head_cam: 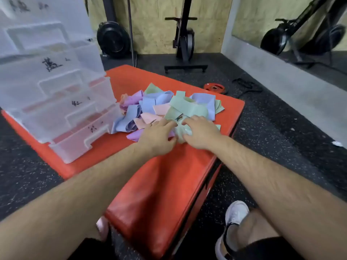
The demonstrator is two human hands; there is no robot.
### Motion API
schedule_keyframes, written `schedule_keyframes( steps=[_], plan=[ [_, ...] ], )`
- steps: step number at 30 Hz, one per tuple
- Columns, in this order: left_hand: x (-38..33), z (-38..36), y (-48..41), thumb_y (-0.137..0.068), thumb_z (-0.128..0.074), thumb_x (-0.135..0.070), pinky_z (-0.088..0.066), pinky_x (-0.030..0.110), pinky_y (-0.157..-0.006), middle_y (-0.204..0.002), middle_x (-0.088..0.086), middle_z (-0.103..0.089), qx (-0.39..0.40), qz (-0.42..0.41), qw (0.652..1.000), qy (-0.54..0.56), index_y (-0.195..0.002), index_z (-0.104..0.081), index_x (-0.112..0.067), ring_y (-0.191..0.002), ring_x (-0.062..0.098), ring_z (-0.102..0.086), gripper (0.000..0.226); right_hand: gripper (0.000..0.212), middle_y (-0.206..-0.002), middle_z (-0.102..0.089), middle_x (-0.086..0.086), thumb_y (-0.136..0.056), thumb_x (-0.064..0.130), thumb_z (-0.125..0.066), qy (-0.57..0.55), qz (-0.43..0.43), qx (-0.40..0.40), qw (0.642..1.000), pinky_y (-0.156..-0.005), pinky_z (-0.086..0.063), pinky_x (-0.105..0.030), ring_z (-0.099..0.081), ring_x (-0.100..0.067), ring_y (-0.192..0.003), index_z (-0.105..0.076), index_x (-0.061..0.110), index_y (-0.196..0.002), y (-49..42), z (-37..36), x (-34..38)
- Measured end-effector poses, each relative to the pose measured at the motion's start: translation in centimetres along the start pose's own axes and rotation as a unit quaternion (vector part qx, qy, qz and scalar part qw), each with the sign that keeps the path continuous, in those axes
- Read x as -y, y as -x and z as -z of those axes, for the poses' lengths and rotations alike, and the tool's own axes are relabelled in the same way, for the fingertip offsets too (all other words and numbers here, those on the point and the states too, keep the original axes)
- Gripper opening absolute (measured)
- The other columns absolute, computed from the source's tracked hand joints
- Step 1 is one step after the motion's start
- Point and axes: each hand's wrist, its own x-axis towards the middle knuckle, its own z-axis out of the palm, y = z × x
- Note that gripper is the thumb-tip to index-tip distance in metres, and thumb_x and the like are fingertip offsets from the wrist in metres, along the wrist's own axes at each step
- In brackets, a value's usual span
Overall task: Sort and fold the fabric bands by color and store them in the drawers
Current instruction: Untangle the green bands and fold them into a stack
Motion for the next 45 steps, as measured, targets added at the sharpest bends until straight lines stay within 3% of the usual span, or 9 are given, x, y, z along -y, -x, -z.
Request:
schedule_keyframes(
  steps=[6, 10, 14, 21, 28, 33, 37, 41, 45],
  plan=[
    [0.4, -2.0, -5.7, -0.079, -0.057, -0.051, -0.032, 0.041, -0.098, -0.127, 0.003, -0.051, 0.051, 0.008, 0.998, -0.028, -0.135, -0.047, -0.03, -0.122, 0.03, -0.044, 0.06, 0.039, -0.118, -0.06, 0.003, -0.08, 0.037, -0.064, -0.079, -0.052, 0.086, 0.992, -0.089, -0.051, -0.038, -0.06, -0.023, -0.108, -0.059, 0.028, -0.118, -5.4, -0.4, -2.1],
    [1.0, -1.5, -7.6, -0.076, -0.063, -0.046, -0.031, 0.038, -0.089, -0.115, 0.003, -0.053, 0.056, -0.003, 0.998, -0.025, -0.123, -0.056, -0.027, -0.114, 0.029, -0.044, 0.051, 0.01, -0.092, -0.068, 0.002, -0.078, 0.029, -0.06, -0.082, -0.037, 0.116, 0.989, -0.08, -0.055, -0.039, -0.063, -0.024, -0.089, -0.064, 0.022, -0.086, -7.2, -0.6, -1.9],
    [2.0, -1.7, -8.1, -0.074, -0.062, -0.048, -0.033, 0.036, -0.083, -0.109, 0.001, -0.056, 0.046, -0.009, 0.999, 0.009, -0.112, -0.06, -0.027, -0.108, 0.029, -0.048, 0.043, 0.007, -0.088, -0.069, 0.001, -0.082, 0.023, -0.059, -0.1, -0.033, 0.125, 0.987, -0.08, -0.054, -0.038, -0.063, -0.023, -0.088, -0.064, 0.021, -0.078, -7.8, -0.6, -1.4],
    [3.8, 1.2, -8.0, -0.072, -0.08, -0.047, -0.046, 0.036, -0.092, -0.112, -0.005, -0.033, 0.006, 0.02, 0.994, 0.103, -0.125, -0.056, -0.034, -0.105, 0.022, -0.048, 0.059, 0.023, -0.083, -0.07, -0.007, -0.082, 0.03, -0.058, -0.185, -0.074, 0.058, 0.978, -0.067, -0.051, -0.035, -0.061, -0.024, -0.076, -0.065, 0.007, -0.082, -5.9, 0.8, -1.7],
    [3.2, 0.6, -6.1, -0.085, -0.068, -0.034, -0.048, 0.031, -0.077, -0.093, -0.008, -0.065, 0.039, 0.078, 0.993, 0.081, -0.112, -0.06, -0.028, -0.09, 0.016, -0.062, 0.029, 0.013, -0.082, -0.07, 0.008, -0.079, 0.03, -0.058, -0.178, -0.087, 0.087, 0.976, -0.072, -0.056, -0.035, -0.065, -0.015, -0.08, -0.065, 0.02, -0.083, -4.3, 0.7, -2.2],
    [2.5, 0.9, -6.2, -0.085, -0.058, -0.021, -0.051, 0.033, -0.074, -0.085, -0.012, -0.065, 0.006, 0.079, 0.992, 0.094, -0.083, -0.058, -0.031, -0.086, 0.017, -0.062, 0.011, 0.038, -0.096, -0.071, 0.008, -0.078, 0.033, -0.062, -0.193, -0.075, 0.073, 0.976, -0.079, -0.056, -0.036, -0.066, -0.013, -0.086, -0.055, 0.031, -0.116, -4.9, 0.1, -2.3],
    [2.2, 2.3, -6.2, -0.084, -0.056, -0.011, -0.05, 0.03, -0.076, -0.089, -0.008, -0.064, -0.037, 0.028, 0.989, 0.142, -0.095, -0.059, -0.022, -0.084, 0.015, -0.061, 0.015, 0.063, -0.134, -0.046, 0.001, -0.082, 0.036, -0.07, -0.212, -0.015, 0.002, 0.977, -0.099, -0.046, -0.036, -0.051, -0.015, -0.108, -0.043, 0.043, -0.138, -5.9, 0.1, -2.4],
    [1.9, 4.7, -5.9, -0.085, -0.059, -0.003, -0.042, 0.012, -0.066, -0.088, -0.001, -0.061, -0.099, -0.021, 0.974, 0.204, -0.106, -0.057, -0.02, -0.073, 0.006, -0.054, 0.027, 0.054, -0.141, -0.044, 0.01, -0.085, 0.048, -0.066, -0.246, 0.065, -0.064, 0.965, -0.11, -0.023, -0.029, -0.039, -0.018, -0.132, -0.052, 0.042, -0.137, -7.0, 0.3, -1.5],
    [2.0, 6.4, -5.3, -0.087, -0.056, -0.005, -0.046, 0.021, -0.07, -0.092, -0.004, -0.061, -0.158, -0.041, 0.964, 0.212, -0.106, -0.058, -0.02, -0.081, 0.011, -0.056, 0.024, 0.016, -0.11, -0.064, 0.015, -0.092, 0.047, -0.058, -0.247, 0.07, -0.139, 0.957, -0.096, -0.045, -0.042, -0.053, -0.013, -0.106, -0.061, 0.041, -0.106, -7.4, 0.8, 0.3]
  ],
)
